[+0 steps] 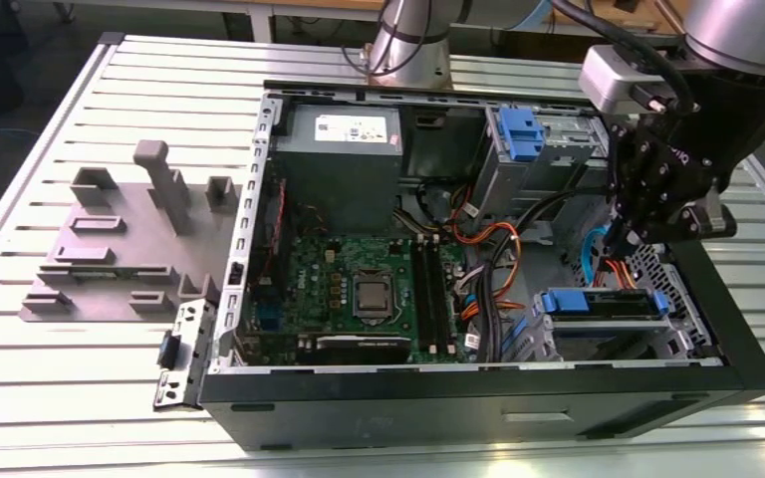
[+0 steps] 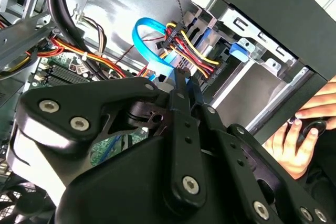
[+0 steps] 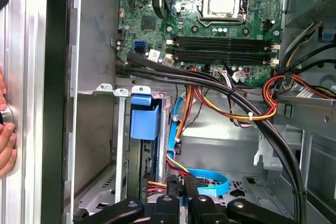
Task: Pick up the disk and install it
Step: 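Insert the second disk wire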
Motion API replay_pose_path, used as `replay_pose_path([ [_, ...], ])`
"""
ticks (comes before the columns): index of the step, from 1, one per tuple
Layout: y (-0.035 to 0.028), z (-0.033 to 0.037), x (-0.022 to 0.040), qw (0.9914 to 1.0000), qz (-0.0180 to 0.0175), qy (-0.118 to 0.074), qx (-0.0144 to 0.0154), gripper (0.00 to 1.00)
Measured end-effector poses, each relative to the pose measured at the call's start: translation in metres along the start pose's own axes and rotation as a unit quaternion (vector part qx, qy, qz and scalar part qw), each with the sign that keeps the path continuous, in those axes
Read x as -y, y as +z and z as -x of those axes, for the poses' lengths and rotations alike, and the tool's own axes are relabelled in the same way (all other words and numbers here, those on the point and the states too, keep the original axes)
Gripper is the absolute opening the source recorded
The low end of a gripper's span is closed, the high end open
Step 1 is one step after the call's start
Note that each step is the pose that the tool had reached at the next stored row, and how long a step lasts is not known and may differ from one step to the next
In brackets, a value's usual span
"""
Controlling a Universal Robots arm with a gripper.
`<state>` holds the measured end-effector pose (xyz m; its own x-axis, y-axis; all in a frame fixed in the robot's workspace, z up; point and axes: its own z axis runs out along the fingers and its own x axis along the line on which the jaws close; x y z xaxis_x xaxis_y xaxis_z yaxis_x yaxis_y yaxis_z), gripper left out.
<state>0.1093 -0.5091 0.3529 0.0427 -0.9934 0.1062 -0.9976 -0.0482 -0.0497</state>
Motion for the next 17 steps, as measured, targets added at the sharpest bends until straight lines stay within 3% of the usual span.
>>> replay_pose_path([
  [4, 0.0015, 0.0002, -0.0001, 1.0, 0.0, 0.0, -0.0003, 0.17],
  [5, 0.002, 0.0002, -0.0001, 1.0, 0.0, 0.0, -0.0004, 0.24],
  [11, 0.0042, -0.0001, -0.0006, 1.0, 0.0, 0.0, -0.0008, 0.16],
  [17, 0.0042, -0.0009, -0.0085, 0.99999, -0.0034, 0.0, -0.0008, 0.16],
])
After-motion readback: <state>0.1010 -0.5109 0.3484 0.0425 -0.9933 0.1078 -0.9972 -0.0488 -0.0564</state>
